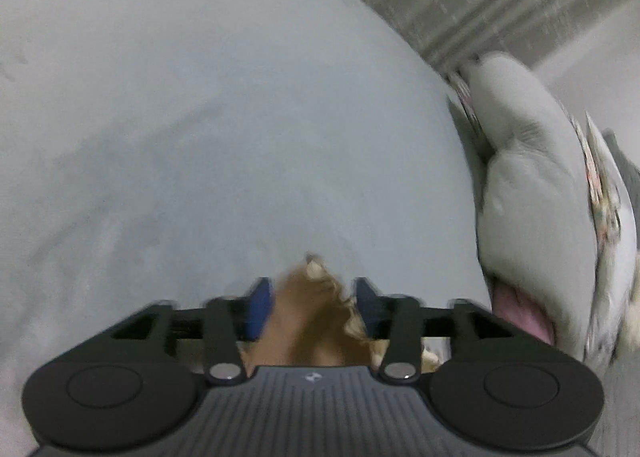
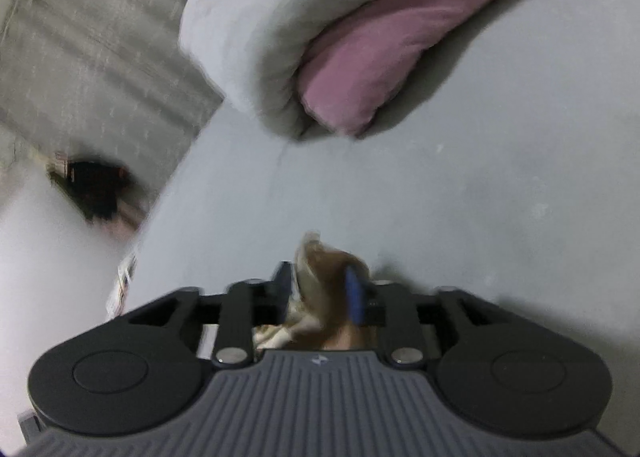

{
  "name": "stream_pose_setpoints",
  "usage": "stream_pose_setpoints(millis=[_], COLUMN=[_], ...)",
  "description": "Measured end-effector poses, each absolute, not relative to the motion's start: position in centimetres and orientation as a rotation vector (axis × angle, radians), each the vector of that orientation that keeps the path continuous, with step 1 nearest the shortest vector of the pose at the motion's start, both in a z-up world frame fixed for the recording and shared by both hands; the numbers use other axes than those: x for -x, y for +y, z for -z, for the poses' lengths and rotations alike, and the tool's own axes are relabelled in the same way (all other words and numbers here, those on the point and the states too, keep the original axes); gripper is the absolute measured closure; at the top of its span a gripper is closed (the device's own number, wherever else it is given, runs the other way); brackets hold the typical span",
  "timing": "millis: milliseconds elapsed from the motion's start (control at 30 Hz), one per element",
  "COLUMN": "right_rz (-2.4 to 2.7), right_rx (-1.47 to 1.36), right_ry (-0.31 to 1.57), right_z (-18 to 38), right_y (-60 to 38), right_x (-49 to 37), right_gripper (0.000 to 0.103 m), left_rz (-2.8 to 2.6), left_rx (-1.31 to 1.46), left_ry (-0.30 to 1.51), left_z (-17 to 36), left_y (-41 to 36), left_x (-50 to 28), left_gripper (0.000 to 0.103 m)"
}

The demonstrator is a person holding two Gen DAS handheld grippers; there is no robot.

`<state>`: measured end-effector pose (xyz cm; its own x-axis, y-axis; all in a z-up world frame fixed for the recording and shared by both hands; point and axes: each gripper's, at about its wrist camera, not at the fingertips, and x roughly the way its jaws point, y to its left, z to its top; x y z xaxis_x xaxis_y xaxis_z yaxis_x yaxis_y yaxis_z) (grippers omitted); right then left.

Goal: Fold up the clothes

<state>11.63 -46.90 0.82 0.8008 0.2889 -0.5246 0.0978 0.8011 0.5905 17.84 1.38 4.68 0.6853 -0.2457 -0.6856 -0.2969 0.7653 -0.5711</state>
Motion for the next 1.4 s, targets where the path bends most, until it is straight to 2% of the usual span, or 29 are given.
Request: stream_pose_setpoints(millis=[100,200,333,467,567,633,700,733,900,1067,1200,1300,1400], right_rz=[-0.148,-0.186,-0.235,-0.288,-0.29,-0.095,0.089,0.137,0.103,0.04,-0.011,-0.048,-0.086], right_rx=[-0.579,-0.513,-0.425,-0.313,-0.097,-0.004,0.143,0.135,-0.018,-0.062,-0.097,-0.123,-0.149], right_ry=[0.661,0.677,0.696,0.719,0.755,0.822,0.801,0.79,0.792,0.796,0.799,0.801,0.803], right_z=[-1.3,-1.7,-2.3,-2.7,-1.9,-0.6,-0.2,-0.4,-1.5,-1.2,-1.0,-0.8,-0.6], right_y=[-45.6,-44.2,-42.4,-40.2,-37.9,-38.6,-39.6,-40.9,-44.2,-44.1,-44.1,-44.0,-44.0], right_x=[-11.6,-11.5,-11.5,-11.3,-13.9,-15.5,-15.2,-14.5,-11.8,-11.1,-10.5,-10.1,-9.7], right_gripper=[0.041,0.041,0.041,0.042,0.043,0.048,0.048,0.047,0.047,0.045,0.045,0.045,0.046], left_rz=[-0.03,0.059,0.244,0.276,0.206,0.114,0.064,0.034,0.042,0.096,0.186,0.289,0.298], left_rx=[0.705,0.576,0.33,0.084,-0.039,-0.138,-0.153,-0.094,0.121,0.109,-0.041,-0.11,-0.128], left_ry=[0.818,0.75,0.735,0.765,0.803,0.83,0.84,0.865,0.89,0.849,0.76,0.712,0.777], left_z=[-5.5,-7.3,-8.7,-6.9,-4.7,-3.0,-2.6,-2.7,-4.1,-5.2,-6.0,-7.0,-5.6], left_y=[2.2,0.8,-5.3,-10.2,-11.5,-11.3,-9.9,-7.8,-2.8,-0.1,-1.8,-4.2,-6.5], left_x=[-17.4,-15.6,-13.2,-12.3,-12.9,-14.0,-14.9,-15.4,-14.4,-9.5,-7.0,-6.1,-8.4], left_gripper=[0.047,0.046,0.044,0.044,0.044,0.045,0.045,0.042,0.045,0.045,0.044,0.039,0.039])
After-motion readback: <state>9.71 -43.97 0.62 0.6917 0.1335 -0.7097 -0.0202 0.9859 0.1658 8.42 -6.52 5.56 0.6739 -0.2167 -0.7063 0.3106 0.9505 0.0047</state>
